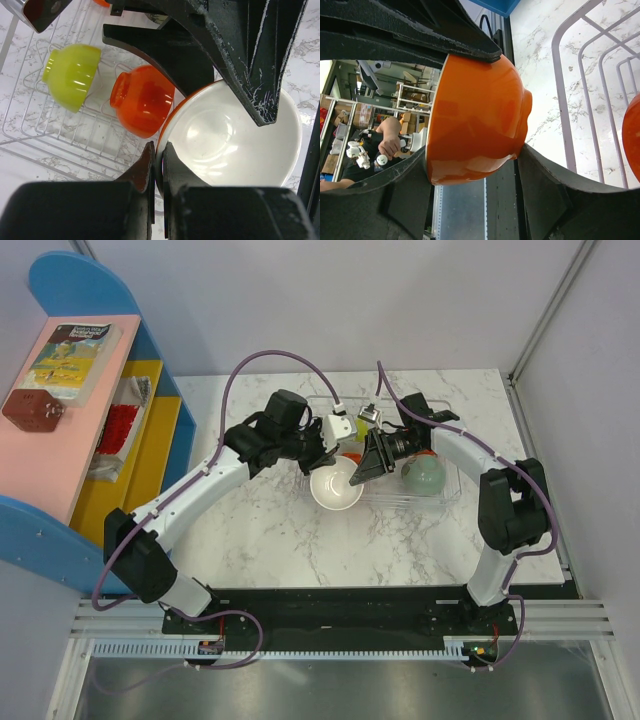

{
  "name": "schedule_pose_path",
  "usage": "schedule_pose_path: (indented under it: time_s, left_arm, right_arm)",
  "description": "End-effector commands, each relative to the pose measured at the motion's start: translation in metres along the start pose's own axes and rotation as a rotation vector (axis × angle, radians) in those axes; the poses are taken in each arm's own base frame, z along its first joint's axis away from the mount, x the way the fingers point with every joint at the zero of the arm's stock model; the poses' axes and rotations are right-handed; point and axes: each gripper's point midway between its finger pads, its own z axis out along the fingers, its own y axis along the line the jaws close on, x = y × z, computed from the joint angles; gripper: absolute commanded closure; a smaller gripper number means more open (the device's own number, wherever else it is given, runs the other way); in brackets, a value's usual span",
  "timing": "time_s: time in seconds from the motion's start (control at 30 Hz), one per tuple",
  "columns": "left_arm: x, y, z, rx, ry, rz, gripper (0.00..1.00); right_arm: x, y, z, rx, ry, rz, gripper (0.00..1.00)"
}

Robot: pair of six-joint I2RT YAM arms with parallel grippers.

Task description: Load the bowls into the dish rack

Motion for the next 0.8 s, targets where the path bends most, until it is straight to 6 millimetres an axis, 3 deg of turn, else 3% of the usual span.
schedule_pose_path:
  time_s: [0.0, 0.13, 0.17, 0.37, 0.43, 0.47, 0.53, 0.7, 0.77]
  left_arm:
    - [-0.026, 0.003, -0.008, -0.026, -0.084, 0.087, 0.98]
    - [-0.023, 0.002, -0.005, -0.018, -0.077, 0.076, 0.96]
    - [-0.022, 0.002, -0.004, -0.018, -0.076, 0.076, 0.83]
    - [-0.018, 0.000, -0.003, -0.007, -0.071, 0.076, 0.50]
    - [-0.019, -0.001, -0.003, -0.008, -0.072, 0.075, 0.47]
    - [-0.018, 0.000, -0.003, -0.010, -0.069, 0.073, 0.39]
    - [-0.019, 0.004, -0.006, -0.029, -0.071, 0.071, 0.34]
    - [-0.023, 0.019, -0.030, -0.056, -0.119, 0.021, 0.11]
    - [-0.016, 0.038, -0.045, -0.092, -0.133, -0.037, 0.04]
  right_arm:
    - [-0.003, 0.022, 0.002, -0.114, -0.009, -0.062, 0.63]
    - [-0.004, 0.021, 0.001, -0.107, -0.011, -0.071, 0.98]
    - [-0.005, 0.020, 0.001, -0.101, -0.010, -0.072, 1.00]
    - [-0.004, 0.011, 0.001, -0.037, -0.004, -0.074, 1.00]
    - [-0.003, 0.008, 0.001, -0.019, -0.002, -0.077, 1.00]
    - [-0.003, 0.006, 0.001, -0.008, -0.001, -0.075, 1.00]
    - [-0.003, 0.004, 0.001, 0.010, 0.001, -0.077, 1.00]
    - [-0.004, 0.002, -0.001, 0.060, 0.000, -0.093, 1.00]
    - [-0.005, -0.003, -0.003, 0.104, -0.001, -0.095, 1.00]
